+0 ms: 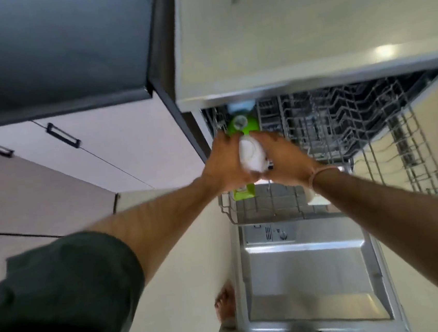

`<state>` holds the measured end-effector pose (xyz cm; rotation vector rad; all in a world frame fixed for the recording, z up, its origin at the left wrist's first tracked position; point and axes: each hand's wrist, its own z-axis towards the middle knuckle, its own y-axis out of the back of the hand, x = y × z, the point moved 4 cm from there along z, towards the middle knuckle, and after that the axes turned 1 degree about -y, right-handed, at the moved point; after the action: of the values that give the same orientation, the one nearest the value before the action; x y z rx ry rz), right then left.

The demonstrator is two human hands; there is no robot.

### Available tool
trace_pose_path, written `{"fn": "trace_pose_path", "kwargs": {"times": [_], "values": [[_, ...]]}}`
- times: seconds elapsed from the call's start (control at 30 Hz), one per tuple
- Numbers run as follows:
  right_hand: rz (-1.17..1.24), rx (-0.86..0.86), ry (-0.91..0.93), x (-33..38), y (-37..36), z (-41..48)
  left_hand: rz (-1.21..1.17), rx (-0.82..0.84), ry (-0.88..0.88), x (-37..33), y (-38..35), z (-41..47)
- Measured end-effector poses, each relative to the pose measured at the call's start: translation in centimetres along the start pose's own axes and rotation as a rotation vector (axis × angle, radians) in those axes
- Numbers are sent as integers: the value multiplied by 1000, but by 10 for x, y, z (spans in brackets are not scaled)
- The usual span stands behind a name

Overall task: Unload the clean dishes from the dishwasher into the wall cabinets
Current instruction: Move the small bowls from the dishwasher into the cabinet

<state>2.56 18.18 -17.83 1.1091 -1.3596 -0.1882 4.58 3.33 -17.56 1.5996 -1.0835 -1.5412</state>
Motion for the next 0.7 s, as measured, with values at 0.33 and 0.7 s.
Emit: {"fn": "trace_pose_path", "kwargs": {"times": [0.33,0.7], "values": [[-105,92,307,186,58,-8,-218,-194,-35,17,182,-102],[-62,156,633,493,38,3,-152,-556,84,115,421,-278]]}}
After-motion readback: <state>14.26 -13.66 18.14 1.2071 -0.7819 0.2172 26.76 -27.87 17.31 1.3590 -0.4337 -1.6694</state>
